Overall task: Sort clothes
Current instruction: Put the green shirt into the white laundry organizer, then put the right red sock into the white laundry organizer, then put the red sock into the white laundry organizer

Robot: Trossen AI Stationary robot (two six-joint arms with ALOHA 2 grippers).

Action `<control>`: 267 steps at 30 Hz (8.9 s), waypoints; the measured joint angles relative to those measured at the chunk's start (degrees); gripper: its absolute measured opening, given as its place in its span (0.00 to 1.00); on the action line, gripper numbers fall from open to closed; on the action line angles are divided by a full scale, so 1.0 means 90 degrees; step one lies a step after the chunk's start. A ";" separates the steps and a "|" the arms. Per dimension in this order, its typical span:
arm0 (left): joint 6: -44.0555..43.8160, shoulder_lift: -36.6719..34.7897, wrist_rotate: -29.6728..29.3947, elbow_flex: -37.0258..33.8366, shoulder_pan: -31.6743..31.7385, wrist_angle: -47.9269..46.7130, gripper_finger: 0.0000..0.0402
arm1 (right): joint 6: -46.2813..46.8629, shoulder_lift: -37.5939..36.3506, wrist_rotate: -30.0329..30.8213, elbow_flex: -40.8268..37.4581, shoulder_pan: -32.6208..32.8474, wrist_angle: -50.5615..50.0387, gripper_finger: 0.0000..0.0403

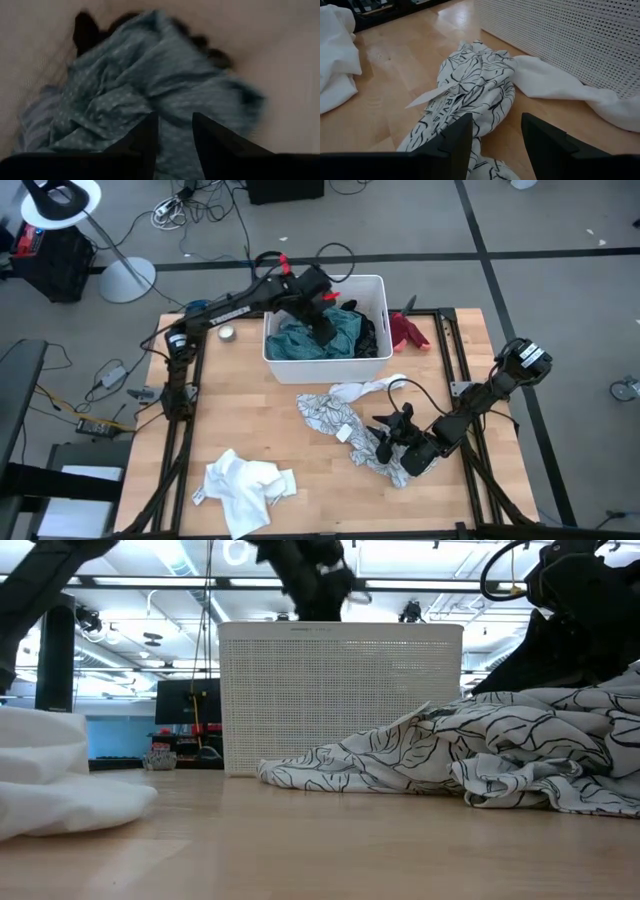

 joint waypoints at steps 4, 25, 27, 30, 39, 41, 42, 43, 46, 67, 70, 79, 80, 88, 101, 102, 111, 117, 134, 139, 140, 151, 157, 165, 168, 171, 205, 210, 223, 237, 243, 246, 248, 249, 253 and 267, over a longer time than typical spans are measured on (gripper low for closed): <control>0.0302 -0.0474 -0.0050 0.0006 -0.0200 -0.0206 0.32 | 0.0000 0.0000 0.0000 0.0000 0.0002 -0.0027 0.43; 0.1136 -0.2451 -0.0276 -0.1542 -0.2229 0.0129 0.32 | 0.0000 -0.0002 -0.0121 0.0000 0.0002 -0.0016 0.43; 0.0878 -0.2869 -0.0563 -0.2260 -0.2348 0.0542 0.32 | 0.0000 -0.0002 -0.0121 0.0000 0.0002 -0.0015 0.43; 0.0486 -0.3567 -0.0877 -0.3420 -0.2523 0.1171 0.32 | 0.0000 -0.0002 -0.0127 0.0000 0.0002 -0.0015 0.43; -0.0129 -0.5606 -0.0916 -0.6592 -0.3079 0.3202 0.31 | 0.0109 -0.0923 -0.0318 0.0000 0.0002 -0.0698 0.41; -0.0323 -0.5968 -0.0913 -0.7172 -0.3186 0.3495 0.31 | 0.0160 -0.1284 -0.0318 0.0000 0.0002 -0.0931 0.40; -0.0398 -0.6137 -0.0913 -0.7439 -0.3238 0.3611 0.31 | 0.0190 -0.1476 -0.0321 0.0000 0.0002 -0.1127 0.40; -0.0514 -0.6288 -0.0911 -0.7668 -0.3281 0.3761 0.31 | 0.0213 -0.1656 -0.0318 0.0000 -0.0003 -0.1280 0.39; -0.0733 -0.6656 -0.0914 -0.8276 -0.3383 0.4233 0.31 | 0.0385 -0.2188 -0.0302 0.0000 -0.0057 -0.2034 0.37; -0.0834 -0.6905 -0.1503 -0.9055 -0.3513 0.4125 0.31 | 0.1230 -0.4539 -0.0900 0.0000 -0.2790 -0.5525 0.32; -0.0651 -0.6905 -0.1449 -0.9055 -0.3545 0.4130 0.31 | 0.1065 -0.4506 -0.1011 0.0000 -0.3206 -0.5524 0.32; -0.0353 -0.7020 -0.1095 -0.9807 -0.3721 0.5467 0.31 | 0.0567 -0.4510 -0.1425 0.0000 -0.4253 -0.5518 0.35; -0.0397 -0.7038 -0.0967 -0.9936 -0.3721 0.5613 0.31 | 0.0554 -0.4512 -0.1478 0.0000 -0.4409 -0.5504 0.35; -0.0682 -0.7044 -0.0183 -1.0287 -0.3721 0.6214 0.31 | -0.0425 -0.4481 -0.2677 0.0000 -0.6119 -0.5001 0.39; -0.0696 -0.7044 0.0379 -1.0287 -0.3721 0.6306 0.31 | -0.2149 -0.3774 -0.4350 0.0000 -0.9152 -0.4198 0.53; -0.0693 -0.7044 0.0379 -1.0287 -0.3721 0.6306 0.31 | -0.2305 -0.3651 -0.4450 0.0000 -0.9253 -0.4118 0.55; -0.0482 -0.7044 0.0379 -1.0287 -0.3721 0.6282 0.31 | -0.3534 -0.2271 -0.5119 0.0000 -0.9686 -0.3016 0.61; -0.0351 -0.7044 0.0358 -1.0287 -0.3719 0.6245 0.31 | -0.3683 -0.1608 -0.5117 0.0000 -1.0032 -0.3180 0.60; -0.0193 -0.7255 0.0332 -1.0287 -0.3588 0.6141 0.31 | -0.3560 -0.1270 -0.5054 0.0000 -1.0062 -0.3079 0.06; -0.0198 -0.7255 0.0410 -1.0287 -0.3588 0.6143 0.31 | -0.3364 -0.1650 -0.5072 0.0000 -0.9978 -0.3391 0.02; -0.0198 -0.7255 0.0408 -1.0287 -0.3588 0.6143 0.31 | -0.3293 -0.1778 -0.5020 0.0000 -0.9924 -0.3520 0.02; -0.0202 -0.7255 0.0408 -1.0284 -0.3588 0.6147 0.31 | -0.2397 -0.4264 -0.4481 0.0000 -0.9220 -0.5528 0.01; -0.0206 -0.7255 0.0408 -1.0284 -0.3588 0.6231 0.31 | -0.1797 -0.5205 -0.4482 0.0422 -0.8469 -0.6238 0.00; -0.0206 -0.7255 0.0406 -1.0279 -0.3588 0.6343 0.31 | -0.1601 -0.5048 -0.4023 0.1671 -0.7408 -0.6153 0.00; -0.0205 -0.7255 0.0406 -1.0279 -0.3588 0.6339 0.31 | -0.1599 -0.4749 -0.3728 0.2118 -0.7116 -0.6228 0.00; -0.0205 -0.7255 0.0406 -1.0279 -0.3588 0.6331 0.31 | -0.1601 -0.4414 -0.3525 0.2428 -0.6938 -0.6350 0.00; -0.0019 -0.7255 -0.0772 -1.0279 -0.3588 0.6229 0.31 | -0.3808 -0.0462 -0.3002 0.6677 -0.5491 -0.4905 0.00; -0.0011 -0.7255 -0.1002 -1.0279 -0.3588 0.6234 0.31 | -0.4064 0.0089 -0.3133 0.6679 -0.5503 -0.4461 0.02; -0.0011 -0.7253 -0.1335 -1.0279 -0.3588 0.6140 0.31 | -0.4847 0.0606 -0.3226 0.6681 -0.5694 -0.3589 0.16; -0.0055 -0.7250 -0.1328 -1.0279 -0.3588 0.6052 0.31 | -0.4914 -0.0243 -0.3077 0.6681 -0.5932 -0.5392 0.41; -0.0069 -0.7250 -0.1315 -1.0279 -0.3588 0.5987 0.31 | -0.4040 -0.0800 -0.2700 0.6681 -0.5967 -0.6821 0.45; -0.0182 -0.7250 -0.1309 -1.0279 -0.3588 0.5990 0.31 | -0.3418 -0.1029 -0.2372 0.6681 -0.5967 -0.7750 0.48; -0.0184 -0.7250 -0.1309 -1.0279 -0.3588 0.5997 0.31 | -0.3000 -0.1162 -0.2159 0.6626 -0.5965 -0.8303 0.50; -0.0184 -0.7250 -0.1309 -1.0279 -0.3588 0.5993 0.31 | -0.2790 -0.1234 -0.2086 0.6554 -0.5965 -0.8507 0.52; -0.0186 -0.7250 -0.1309 -1.0279 -0.3588 0.5998 0.31 | -0.2117 -0.1615 -0.2046 0.6001 -0.5989 -0.8898 0.58; -0.0264 -0.7250 -0.1311 -1.0279 -0.3588 0.6007 0.31 | -0.0699 -0.2586 -0.2490 0.3148 -0.6541 -0.8091 0.76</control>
